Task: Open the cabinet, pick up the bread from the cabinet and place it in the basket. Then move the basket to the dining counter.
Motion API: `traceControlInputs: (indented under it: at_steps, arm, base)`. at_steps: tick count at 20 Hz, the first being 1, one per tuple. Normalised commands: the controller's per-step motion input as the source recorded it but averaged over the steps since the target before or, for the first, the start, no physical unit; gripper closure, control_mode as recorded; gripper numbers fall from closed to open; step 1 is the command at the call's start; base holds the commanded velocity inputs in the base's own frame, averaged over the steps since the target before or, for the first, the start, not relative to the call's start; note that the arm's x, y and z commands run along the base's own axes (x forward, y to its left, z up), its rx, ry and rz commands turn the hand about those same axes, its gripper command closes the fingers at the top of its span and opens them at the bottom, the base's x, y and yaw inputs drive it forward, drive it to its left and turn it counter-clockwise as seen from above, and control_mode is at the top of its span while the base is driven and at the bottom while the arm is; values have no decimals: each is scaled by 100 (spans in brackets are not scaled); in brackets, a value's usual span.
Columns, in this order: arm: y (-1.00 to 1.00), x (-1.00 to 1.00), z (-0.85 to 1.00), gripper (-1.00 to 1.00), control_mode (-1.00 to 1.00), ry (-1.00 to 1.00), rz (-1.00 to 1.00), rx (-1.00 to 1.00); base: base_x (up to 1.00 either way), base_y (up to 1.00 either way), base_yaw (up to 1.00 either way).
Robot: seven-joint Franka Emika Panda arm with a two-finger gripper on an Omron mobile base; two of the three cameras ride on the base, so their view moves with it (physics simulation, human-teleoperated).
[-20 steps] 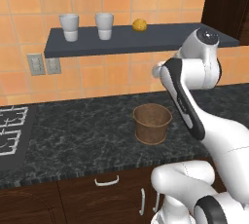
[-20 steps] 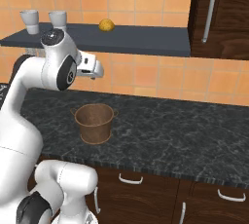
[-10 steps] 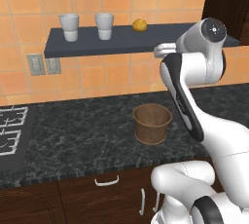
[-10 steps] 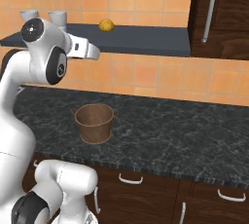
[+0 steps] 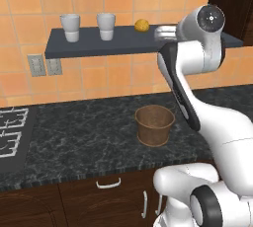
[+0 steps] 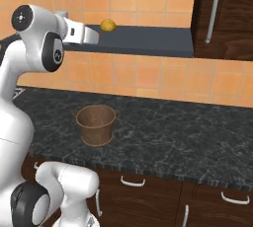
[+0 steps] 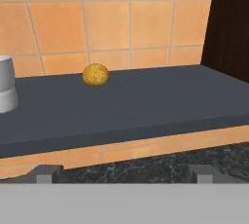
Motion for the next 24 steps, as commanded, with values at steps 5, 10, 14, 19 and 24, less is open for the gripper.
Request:
traceControlInputs:
  at_steps: [5, 10, 14, 19, 24]
  arm:
    - [0, 75, 12, -100, -100, 5, 0, 11]
    - [0, 93, -1, -100, -100, 7, 5, 3]
    - [0, 84, -8, -100, -100, 11, 14, 0]
    - [0, 77, -4, -100, -100, 5, 12, 0]
    - [0, 69, -5, -100, -100, 0, 1, 0]
  base:
    - [0, 0, 0]
    - [0, 0, 0]
    - [0, 0, 0]
    - [0, 0, 0]
    - [0, 0, 0]
